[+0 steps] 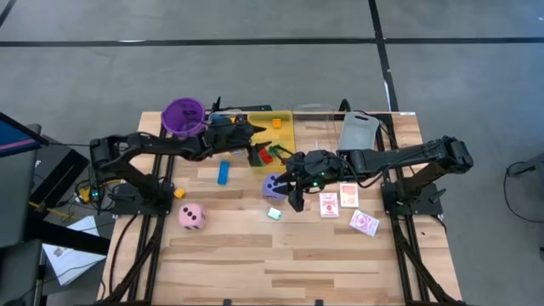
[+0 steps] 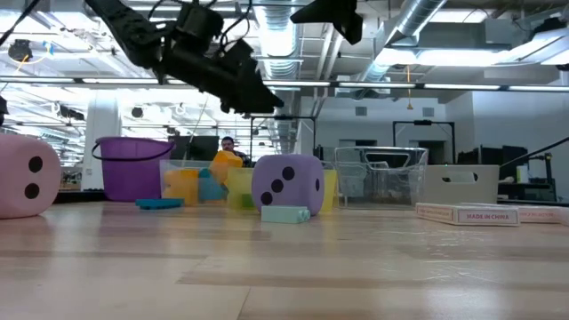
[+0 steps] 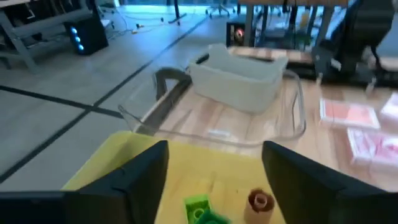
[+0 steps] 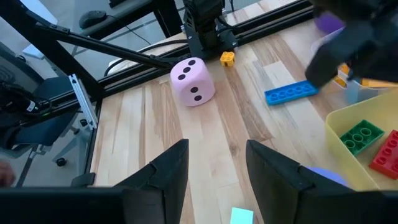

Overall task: Pick & Place Toys
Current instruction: Put the violet dice into the right transparent bin

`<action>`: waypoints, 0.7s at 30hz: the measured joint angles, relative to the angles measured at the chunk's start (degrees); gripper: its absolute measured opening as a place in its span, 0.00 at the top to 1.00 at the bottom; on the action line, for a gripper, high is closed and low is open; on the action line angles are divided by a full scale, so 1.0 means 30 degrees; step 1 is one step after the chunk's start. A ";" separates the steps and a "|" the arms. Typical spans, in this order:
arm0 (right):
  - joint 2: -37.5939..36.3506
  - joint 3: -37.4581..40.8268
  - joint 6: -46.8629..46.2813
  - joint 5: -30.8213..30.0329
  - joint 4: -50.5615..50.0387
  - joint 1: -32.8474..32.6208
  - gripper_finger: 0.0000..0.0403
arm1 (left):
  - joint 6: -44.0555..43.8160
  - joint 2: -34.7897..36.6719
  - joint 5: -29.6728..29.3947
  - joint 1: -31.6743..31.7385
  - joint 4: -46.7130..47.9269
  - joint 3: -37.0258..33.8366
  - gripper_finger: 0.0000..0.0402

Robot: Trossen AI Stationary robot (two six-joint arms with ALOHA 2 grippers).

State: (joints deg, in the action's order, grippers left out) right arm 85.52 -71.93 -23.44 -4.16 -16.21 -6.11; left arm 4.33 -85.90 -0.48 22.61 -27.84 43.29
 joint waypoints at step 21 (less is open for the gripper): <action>-0.0199 0.3226 -0.0743 -0.1066 0.2106 -0.0915 0.62 | -0.1674 0.6728 0.3894 -0.5179 1.2267 0.0029 0.26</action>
State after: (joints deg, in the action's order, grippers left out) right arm 84.92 -62.25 -25.67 -7.36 -9.89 -8.85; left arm -0.69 -65.71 11.20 7.07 8.96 43.38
